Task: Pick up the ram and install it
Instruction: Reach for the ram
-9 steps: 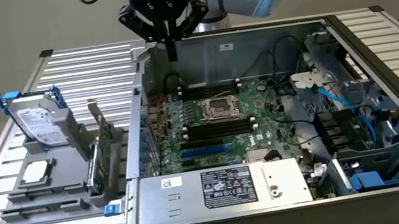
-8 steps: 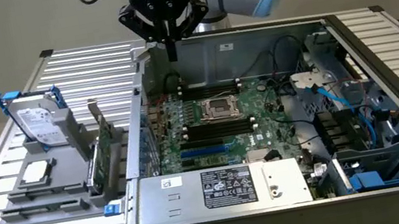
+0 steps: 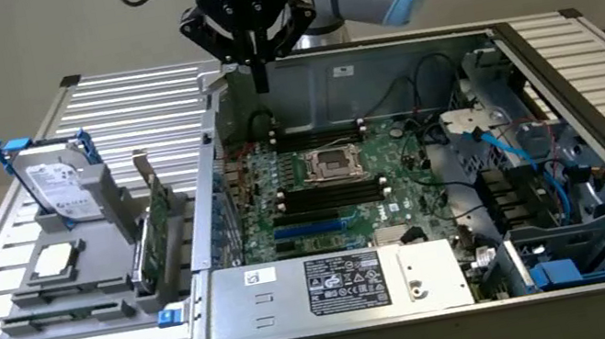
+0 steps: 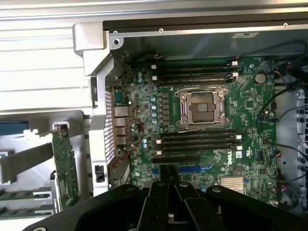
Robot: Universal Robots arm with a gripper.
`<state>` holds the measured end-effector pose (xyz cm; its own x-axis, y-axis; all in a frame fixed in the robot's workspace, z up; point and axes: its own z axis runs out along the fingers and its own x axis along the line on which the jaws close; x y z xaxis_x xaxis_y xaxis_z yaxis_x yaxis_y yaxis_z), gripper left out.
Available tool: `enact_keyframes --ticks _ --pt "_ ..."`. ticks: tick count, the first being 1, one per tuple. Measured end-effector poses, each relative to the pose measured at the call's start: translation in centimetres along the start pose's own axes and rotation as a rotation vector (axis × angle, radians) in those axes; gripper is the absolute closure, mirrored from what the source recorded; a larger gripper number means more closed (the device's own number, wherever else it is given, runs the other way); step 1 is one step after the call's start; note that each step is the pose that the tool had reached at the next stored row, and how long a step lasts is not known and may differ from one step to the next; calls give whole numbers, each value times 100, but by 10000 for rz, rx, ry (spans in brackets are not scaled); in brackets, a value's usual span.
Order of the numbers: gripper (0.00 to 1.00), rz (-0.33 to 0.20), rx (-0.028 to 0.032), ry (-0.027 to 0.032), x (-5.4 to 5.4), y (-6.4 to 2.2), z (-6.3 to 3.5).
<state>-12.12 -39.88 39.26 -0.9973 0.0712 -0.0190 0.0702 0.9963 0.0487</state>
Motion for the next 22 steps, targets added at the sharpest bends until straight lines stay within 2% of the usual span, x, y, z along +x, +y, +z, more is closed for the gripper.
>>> enact_keyframes --ticks 5,6,7,8,22 --pt "89 2 1 1 7 0 0" --pt "89 6 3 61 25 -2 1" --pt "89 6 13 135 62 -5 1" --pt "89 7 13 142 107 -8 1" --pt "89 4 9 140 740 -104 17"
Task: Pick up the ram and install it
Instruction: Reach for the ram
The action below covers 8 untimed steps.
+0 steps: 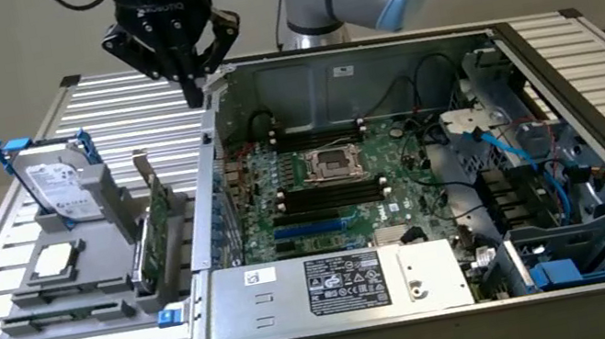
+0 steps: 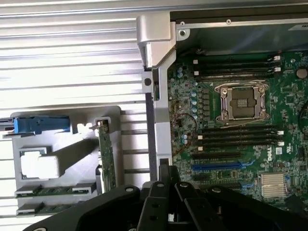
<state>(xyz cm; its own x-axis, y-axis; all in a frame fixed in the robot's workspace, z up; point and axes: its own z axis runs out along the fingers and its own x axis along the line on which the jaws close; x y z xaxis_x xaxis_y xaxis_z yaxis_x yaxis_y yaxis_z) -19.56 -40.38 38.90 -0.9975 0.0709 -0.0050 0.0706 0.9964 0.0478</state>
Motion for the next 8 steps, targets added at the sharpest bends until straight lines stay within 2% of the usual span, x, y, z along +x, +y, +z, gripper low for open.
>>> enact_keyframes --ticks 8 --pt "89 -4 -1 -3 356 -102 3"
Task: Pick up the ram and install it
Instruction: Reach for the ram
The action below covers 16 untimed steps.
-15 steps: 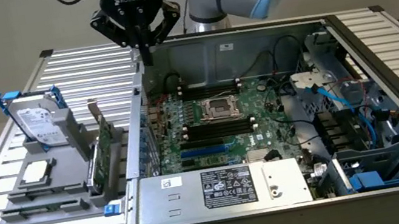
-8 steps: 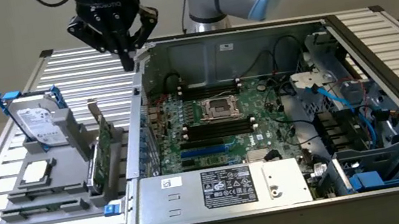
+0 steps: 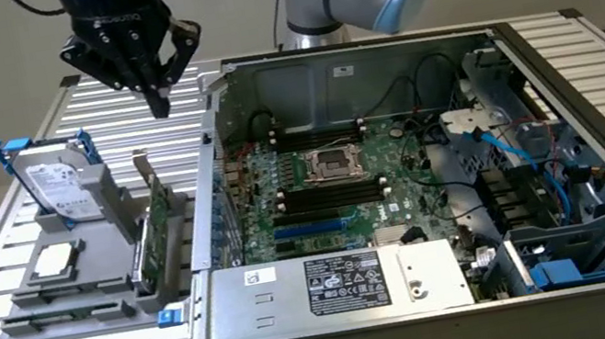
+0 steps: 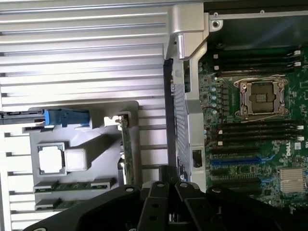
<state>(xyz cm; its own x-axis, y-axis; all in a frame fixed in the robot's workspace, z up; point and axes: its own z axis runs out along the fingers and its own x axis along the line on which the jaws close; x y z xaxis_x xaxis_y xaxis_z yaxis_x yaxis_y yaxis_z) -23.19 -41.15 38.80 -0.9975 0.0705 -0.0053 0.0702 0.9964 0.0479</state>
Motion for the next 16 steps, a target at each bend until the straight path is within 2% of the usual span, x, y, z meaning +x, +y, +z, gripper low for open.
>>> enact_keyframes --ticks 5,16 --pt "89 0 -3 1 219 -88 26" --pt "89 0 -33 2 586 -364 99"
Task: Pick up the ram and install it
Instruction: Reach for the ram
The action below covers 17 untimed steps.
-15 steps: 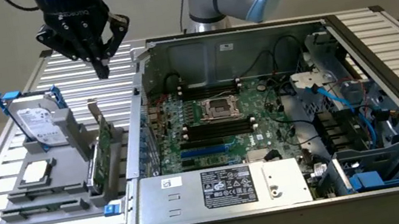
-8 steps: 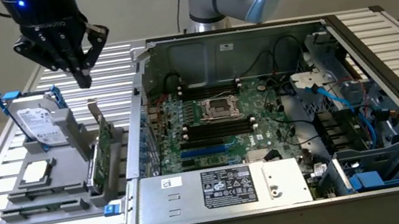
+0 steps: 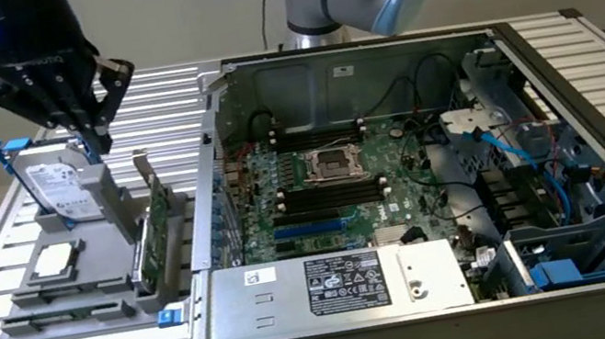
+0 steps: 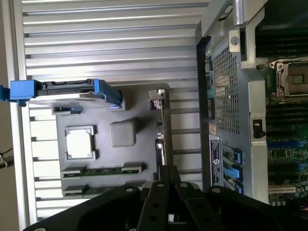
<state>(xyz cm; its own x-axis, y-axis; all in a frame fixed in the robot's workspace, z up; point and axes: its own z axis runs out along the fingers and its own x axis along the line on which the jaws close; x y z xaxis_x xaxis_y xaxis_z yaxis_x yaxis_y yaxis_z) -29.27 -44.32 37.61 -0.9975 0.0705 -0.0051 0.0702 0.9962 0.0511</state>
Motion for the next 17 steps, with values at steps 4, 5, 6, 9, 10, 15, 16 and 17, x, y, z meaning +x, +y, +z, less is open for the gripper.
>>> enact_keyframes --ticks 4,5,6,9,10,15,16,17 --pt "89 0 -6 1 140 -103 25" --pt "89 1 -8 1 172 -129 33" --pt "89 0 -10 1 203 -154 41" --pt "89 0 -13 2 296 -228 71" --pt "89 1 -13 2 326 -251 81" --pt "89 0 -14 8 463 -367 134" --pt "89 -1 -15 9 486 -390 146" --pt "89 0 -15 12 509 -413 158"
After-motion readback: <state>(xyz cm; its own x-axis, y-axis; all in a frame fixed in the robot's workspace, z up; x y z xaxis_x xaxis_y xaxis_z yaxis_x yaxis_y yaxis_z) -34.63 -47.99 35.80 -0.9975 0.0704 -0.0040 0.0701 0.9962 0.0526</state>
